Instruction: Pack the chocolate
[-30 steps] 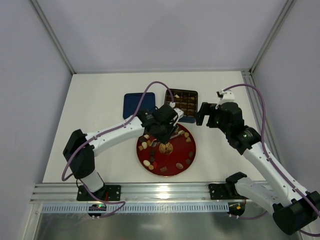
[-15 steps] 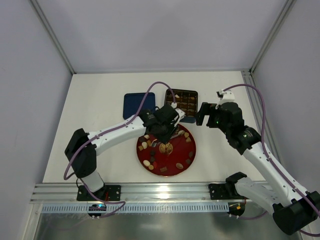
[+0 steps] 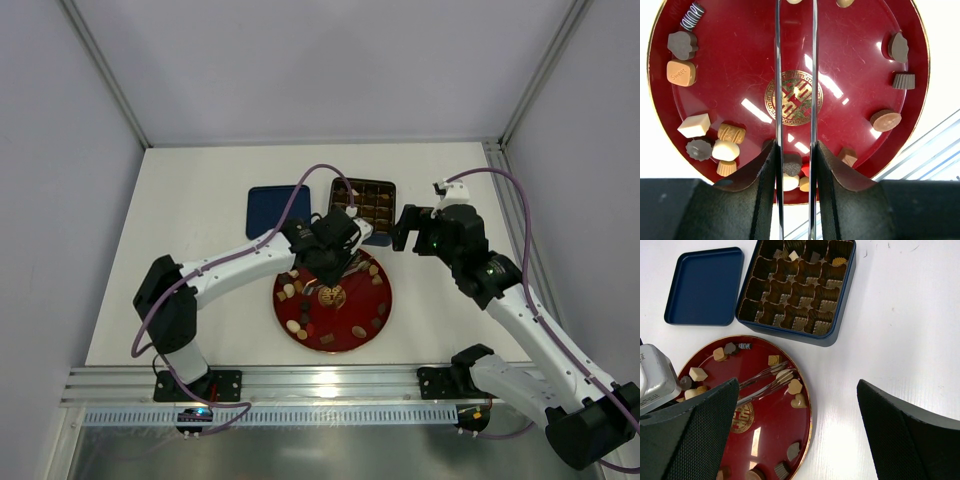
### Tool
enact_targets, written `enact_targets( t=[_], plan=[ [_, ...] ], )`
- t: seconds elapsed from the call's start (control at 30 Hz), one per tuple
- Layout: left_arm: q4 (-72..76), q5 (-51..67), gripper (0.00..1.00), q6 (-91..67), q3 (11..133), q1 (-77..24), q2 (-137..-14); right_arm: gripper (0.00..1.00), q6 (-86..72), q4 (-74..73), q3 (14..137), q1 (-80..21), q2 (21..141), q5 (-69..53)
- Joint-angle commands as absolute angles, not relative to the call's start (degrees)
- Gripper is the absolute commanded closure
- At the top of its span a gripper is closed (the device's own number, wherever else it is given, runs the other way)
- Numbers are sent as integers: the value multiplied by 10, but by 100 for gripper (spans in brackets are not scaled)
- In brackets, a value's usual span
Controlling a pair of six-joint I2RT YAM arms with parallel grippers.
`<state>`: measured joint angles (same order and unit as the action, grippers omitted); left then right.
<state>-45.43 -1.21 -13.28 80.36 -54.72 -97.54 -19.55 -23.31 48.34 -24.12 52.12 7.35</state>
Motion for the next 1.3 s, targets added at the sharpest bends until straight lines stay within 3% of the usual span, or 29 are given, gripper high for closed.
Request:
enact_targets(
  t=[0.0, 0.8, 1.27],
  plan=[
    [-437, -2, 68, -132, 814, -550, -955, 0, -188, -229, 494, -238, 511, 79],
    [-473, -50, 72, -158, 785, -550, -874, 0, -192, -223, 498, -238, 516, 69],
    [-486, -68, 72, -161, 859, -516, -891, 0, -192, -226, 506, -238, 521, 68]
  ],
)
